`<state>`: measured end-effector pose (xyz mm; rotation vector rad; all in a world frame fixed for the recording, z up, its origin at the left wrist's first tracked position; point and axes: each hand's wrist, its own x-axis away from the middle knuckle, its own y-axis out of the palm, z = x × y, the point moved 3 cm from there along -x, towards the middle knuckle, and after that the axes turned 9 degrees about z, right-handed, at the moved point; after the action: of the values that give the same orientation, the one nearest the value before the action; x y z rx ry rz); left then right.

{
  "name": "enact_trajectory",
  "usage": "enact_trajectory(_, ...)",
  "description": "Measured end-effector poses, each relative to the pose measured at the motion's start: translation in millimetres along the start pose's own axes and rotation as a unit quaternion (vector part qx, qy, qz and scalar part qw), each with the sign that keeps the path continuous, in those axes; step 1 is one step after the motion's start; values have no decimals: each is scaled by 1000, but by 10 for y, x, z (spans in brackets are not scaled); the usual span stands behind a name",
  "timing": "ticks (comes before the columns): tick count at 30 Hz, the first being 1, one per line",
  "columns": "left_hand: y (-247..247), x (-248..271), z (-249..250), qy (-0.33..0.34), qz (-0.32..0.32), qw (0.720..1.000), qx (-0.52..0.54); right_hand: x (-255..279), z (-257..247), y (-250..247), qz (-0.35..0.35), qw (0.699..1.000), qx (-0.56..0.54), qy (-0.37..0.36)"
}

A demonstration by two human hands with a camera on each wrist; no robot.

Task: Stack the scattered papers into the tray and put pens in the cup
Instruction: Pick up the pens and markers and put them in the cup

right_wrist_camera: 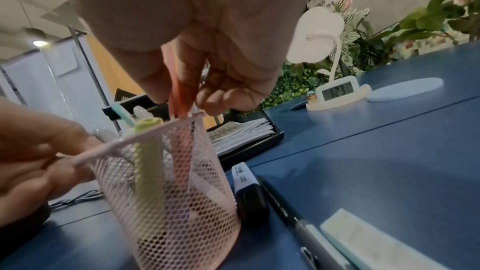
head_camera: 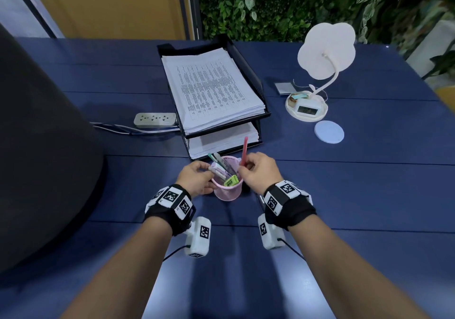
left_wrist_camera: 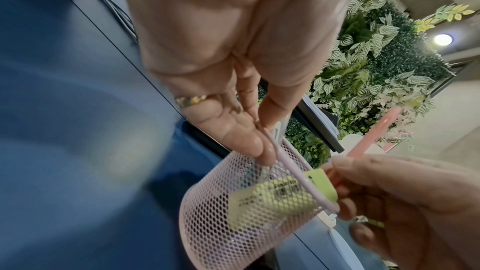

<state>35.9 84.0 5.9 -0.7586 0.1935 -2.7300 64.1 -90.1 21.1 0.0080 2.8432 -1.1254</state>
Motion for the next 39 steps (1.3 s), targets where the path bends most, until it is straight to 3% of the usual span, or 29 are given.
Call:
enact_trajectory(3,-5,4,0,-4,-6,1000,3,27,-2,44,-36,998,47,-4)
enact_trajectory(8,-18,26,2,-1,-13,1000,10,65,111,-68,17,991,-78,107)
enact_trajectory(11,-13,43,-1,0,-7,1000,12,91,281,-83,28,988,8,148)
enact_trajectory(16,-42,64,-21,0,8,1000,18,186,560,110,-91,964,183,172)
enact_trajectory(22,-121,49,-27,-2,23,999,24,170,571,248,-127,945,258,158)
enact_trajectory(25,-157,52,-16,-1,20,999,25,128,544,211,-95,953,198,208)
enact_trajectory(28,-197,39,-16,-2,14,999,31,88,459,104,-1,972,75,223)
enact_trajectory(30,-213,27,-24,-3,11,999,32,66,341,-2,71,974,-40,213)
enact_trajectory(34,-217,9,-38,-4,8,999,33,-53,32,-179,197,950,-203,133)
enact_trajectory(37,-198,-2,-46,-7,3,999,39,-111,-144,-187,209,937,-260,98)
enact_trajectory(39,-179,-2,-59,-13,-4,998,57,-111,-220,-103,164,950,-252,82)
